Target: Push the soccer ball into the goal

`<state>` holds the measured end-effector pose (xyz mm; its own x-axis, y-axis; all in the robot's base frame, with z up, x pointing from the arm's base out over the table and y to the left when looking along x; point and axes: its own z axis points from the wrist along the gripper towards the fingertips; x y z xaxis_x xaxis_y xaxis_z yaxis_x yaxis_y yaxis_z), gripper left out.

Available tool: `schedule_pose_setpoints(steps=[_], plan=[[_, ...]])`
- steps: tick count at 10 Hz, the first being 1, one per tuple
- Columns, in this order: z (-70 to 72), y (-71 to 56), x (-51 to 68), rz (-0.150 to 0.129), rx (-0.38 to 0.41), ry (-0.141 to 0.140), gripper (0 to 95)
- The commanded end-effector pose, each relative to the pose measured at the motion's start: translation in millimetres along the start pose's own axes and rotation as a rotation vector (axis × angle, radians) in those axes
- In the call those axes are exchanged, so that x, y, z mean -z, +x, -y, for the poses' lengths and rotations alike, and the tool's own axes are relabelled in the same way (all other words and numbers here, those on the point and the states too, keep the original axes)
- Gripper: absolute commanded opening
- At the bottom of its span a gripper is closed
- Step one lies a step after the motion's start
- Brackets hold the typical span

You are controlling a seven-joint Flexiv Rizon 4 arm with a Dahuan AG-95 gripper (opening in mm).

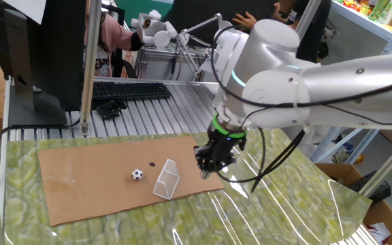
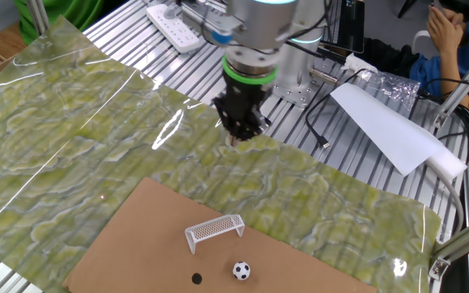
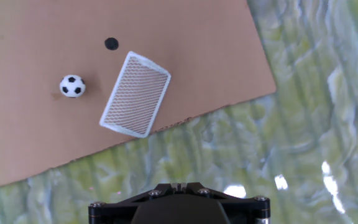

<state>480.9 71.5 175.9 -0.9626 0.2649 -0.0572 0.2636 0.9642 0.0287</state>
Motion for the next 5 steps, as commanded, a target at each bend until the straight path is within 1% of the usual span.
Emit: schedule_pose_setpoints(steps=[1,3,4,5], plan=[[-10.5,5.0,-0.4,0.002,-0.02,0.004,0.0],[-17.8,5.7,0.1,-0.001,-0.024,0.004,0.0],[-20.5,6.0,-2.0,0.0,-0.03,0.004,0.0],[-23.7,6.6,-6.6,-0.001,-0.035,0.003,0.0]])
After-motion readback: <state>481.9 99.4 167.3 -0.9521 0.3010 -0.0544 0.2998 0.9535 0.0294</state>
